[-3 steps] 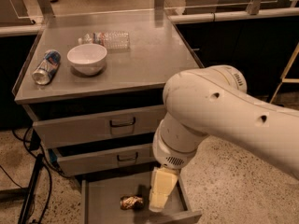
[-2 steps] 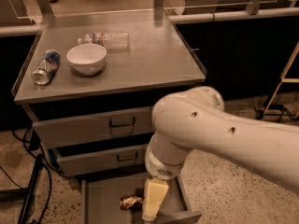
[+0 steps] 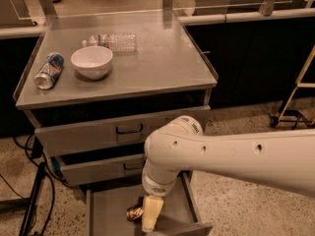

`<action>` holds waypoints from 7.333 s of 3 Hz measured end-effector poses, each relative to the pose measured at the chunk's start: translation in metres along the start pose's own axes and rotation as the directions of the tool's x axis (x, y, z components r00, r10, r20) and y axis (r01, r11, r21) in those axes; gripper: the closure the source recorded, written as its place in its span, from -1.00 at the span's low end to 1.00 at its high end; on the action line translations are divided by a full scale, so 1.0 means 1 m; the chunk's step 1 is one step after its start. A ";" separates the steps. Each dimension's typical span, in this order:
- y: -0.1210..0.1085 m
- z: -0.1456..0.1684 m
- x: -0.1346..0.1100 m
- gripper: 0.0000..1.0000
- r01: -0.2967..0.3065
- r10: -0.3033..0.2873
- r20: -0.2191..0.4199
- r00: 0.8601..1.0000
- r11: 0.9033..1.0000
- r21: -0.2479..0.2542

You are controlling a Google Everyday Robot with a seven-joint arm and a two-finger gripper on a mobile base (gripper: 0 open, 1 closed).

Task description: Pick orange can from bottom drawer and place on counter

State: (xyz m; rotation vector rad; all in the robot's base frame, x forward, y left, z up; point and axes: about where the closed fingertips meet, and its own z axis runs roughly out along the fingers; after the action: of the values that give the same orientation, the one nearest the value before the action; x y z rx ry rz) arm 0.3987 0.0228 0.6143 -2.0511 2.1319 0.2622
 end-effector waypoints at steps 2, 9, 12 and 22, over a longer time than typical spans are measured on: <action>-0.013 0.017 0.002 -1.00 -0.020 0.020 0.006 1.000 1.000 -0.008; -0.073 0.218 0.029 -1.00 -0.102 0.096 -0.052 0.994 0.989 -0.109; -0.060 0.314 0.071 -1.00 -0.078 0.081 0.025 0.996 0.991 -0.113; -0.113 0.473 0.075 -1.00 -0.039 0.042 0.063 0.997 0.998 -0.056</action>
Offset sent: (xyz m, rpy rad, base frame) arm 0.0351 0.0054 -0.0449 0.0183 0.0362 -0.0492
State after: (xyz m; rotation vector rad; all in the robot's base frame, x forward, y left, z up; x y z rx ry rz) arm 0.5091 0.0618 0.1361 -2.0019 2.1529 0.3909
